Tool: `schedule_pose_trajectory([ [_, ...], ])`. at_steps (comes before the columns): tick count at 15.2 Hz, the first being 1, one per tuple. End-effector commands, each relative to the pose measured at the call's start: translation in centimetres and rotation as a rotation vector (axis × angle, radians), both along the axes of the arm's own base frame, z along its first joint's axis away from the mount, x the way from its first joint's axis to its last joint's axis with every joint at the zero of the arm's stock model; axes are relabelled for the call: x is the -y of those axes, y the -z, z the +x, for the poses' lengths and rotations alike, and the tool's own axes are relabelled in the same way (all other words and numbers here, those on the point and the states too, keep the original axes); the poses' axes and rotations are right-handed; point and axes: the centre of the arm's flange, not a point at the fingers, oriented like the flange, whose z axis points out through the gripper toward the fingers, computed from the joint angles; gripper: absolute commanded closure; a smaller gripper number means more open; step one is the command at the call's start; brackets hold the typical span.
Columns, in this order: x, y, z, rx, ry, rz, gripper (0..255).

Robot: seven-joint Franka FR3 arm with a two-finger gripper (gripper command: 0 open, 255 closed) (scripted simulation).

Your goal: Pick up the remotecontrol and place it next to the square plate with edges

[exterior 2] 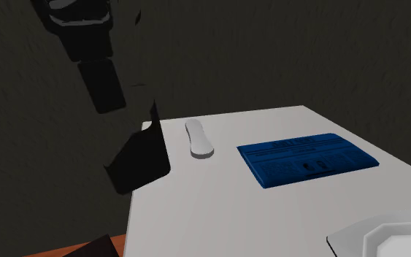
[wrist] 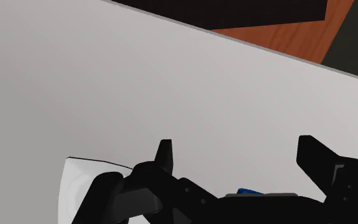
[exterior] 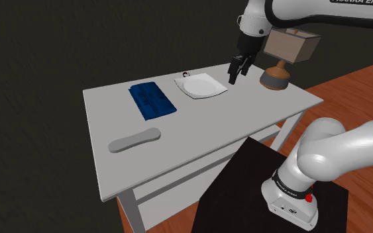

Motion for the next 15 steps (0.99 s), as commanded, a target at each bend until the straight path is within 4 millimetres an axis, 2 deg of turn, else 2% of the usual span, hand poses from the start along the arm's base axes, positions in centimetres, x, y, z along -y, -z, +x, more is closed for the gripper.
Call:
schedule_pose_trajectory([
  [1,0.0,0.0,0.0,0.000,0.000,0.000,0],
  [8,-3.4,4.0,7.6,-0.016,-0.228,-0.004,0],
  [15,-8.4,8.1,14.2,-0.032,-0.457,-0.008,0],
])
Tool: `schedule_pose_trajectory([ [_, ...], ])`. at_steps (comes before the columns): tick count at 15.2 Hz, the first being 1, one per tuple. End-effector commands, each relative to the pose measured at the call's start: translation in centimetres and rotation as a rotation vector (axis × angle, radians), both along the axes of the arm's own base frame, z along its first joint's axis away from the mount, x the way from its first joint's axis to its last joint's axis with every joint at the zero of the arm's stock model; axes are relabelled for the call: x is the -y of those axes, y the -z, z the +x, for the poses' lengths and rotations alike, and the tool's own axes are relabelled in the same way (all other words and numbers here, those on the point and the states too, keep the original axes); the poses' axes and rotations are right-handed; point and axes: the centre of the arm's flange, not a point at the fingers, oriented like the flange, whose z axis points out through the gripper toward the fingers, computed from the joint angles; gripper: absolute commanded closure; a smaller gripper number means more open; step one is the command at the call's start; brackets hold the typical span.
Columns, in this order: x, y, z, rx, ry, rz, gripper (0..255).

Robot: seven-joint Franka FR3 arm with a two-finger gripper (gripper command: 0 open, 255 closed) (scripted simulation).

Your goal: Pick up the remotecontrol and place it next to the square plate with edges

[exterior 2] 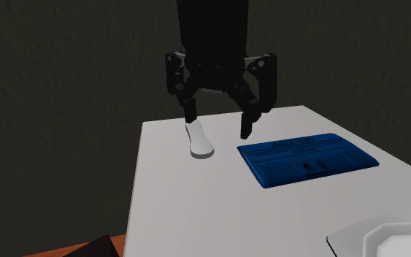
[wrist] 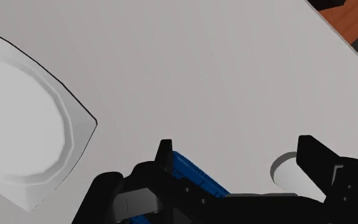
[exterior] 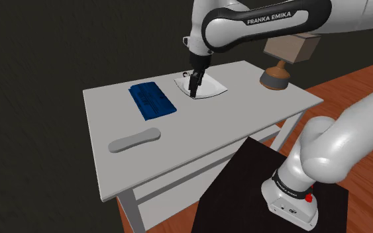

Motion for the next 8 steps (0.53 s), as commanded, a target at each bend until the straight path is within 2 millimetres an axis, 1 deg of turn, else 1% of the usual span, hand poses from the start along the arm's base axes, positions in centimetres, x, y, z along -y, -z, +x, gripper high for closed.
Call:
schedule_pose_trajectory([
  [1,-1.7,1.1,1.6,-0.005,-0.068,-0.001,0],
  [8,-8.3,5.4,6.6,-0.020,-0.296,-0.005,0],
])
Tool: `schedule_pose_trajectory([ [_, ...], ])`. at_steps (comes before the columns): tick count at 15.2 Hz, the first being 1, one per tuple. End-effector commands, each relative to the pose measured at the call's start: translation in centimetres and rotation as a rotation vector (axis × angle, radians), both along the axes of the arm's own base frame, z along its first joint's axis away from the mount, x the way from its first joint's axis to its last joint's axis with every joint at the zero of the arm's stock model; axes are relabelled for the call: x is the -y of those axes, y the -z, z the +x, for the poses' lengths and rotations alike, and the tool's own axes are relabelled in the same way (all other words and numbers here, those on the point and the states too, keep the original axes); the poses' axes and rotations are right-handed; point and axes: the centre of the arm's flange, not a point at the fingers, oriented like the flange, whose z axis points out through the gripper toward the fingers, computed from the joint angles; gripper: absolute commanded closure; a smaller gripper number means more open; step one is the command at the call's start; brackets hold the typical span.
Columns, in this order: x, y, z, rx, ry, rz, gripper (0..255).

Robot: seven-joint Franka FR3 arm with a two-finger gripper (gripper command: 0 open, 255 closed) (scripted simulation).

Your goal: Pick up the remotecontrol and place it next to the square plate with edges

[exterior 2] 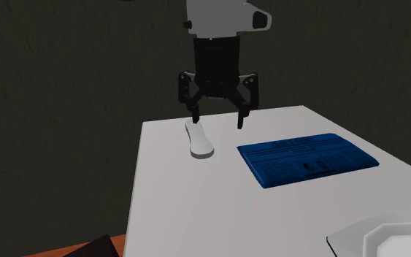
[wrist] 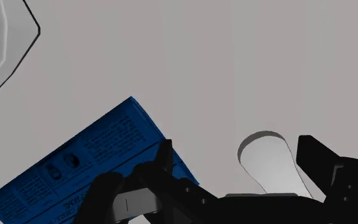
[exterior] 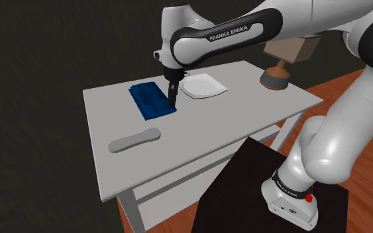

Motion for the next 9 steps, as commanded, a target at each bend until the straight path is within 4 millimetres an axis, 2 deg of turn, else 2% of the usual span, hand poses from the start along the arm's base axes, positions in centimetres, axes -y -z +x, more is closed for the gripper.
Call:
schedule_pose_trajectory([
  [1,-2.1,1.5,1.2,-0.004,-0.067,-0.001,0],
  [9,-10.8,6.5,4.5,-0.022,-0.328,-0.006,0],
])
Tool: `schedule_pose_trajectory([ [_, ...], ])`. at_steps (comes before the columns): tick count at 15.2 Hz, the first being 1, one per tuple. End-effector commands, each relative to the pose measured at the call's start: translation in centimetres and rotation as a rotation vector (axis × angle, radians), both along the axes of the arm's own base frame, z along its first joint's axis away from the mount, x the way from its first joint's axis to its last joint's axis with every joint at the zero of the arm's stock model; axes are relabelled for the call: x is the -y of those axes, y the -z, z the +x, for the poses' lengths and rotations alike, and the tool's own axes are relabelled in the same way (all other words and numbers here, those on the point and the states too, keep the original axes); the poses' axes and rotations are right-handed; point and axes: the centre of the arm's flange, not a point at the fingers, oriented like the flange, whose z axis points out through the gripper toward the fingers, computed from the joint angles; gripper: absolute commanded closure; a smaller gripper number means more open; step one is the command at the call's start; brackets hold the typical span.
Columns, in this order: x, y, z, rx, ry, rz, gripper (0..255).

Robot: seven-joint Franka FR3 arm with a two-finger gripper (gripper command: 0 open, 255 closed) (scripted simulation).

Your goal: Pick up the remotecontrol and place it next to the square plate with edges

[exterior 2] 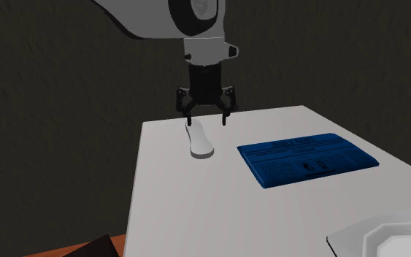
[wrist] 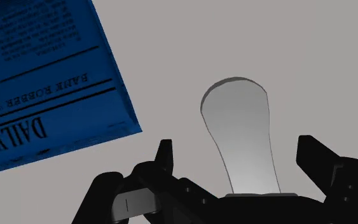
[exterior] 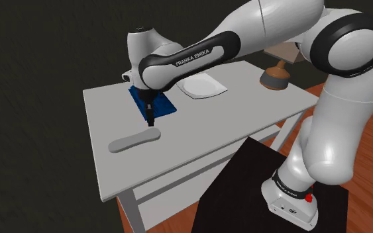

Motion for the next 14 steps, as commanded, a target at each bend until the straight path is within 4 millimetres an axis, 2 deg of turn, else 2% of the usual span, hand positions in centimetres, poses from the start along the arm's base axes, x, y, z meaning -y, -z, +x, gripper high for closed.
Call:
schedule_pose_trajectory([
  [1,-2.1,1.2,0.6,-0.005,-0.067,-0.001,0],
  [6,-7.5,4.2,1.3,-0.015,-0.221,-0.004,0],
  [14,-7.4,8.2,1.3,-0.015,-0.221,-0.004,0],
])
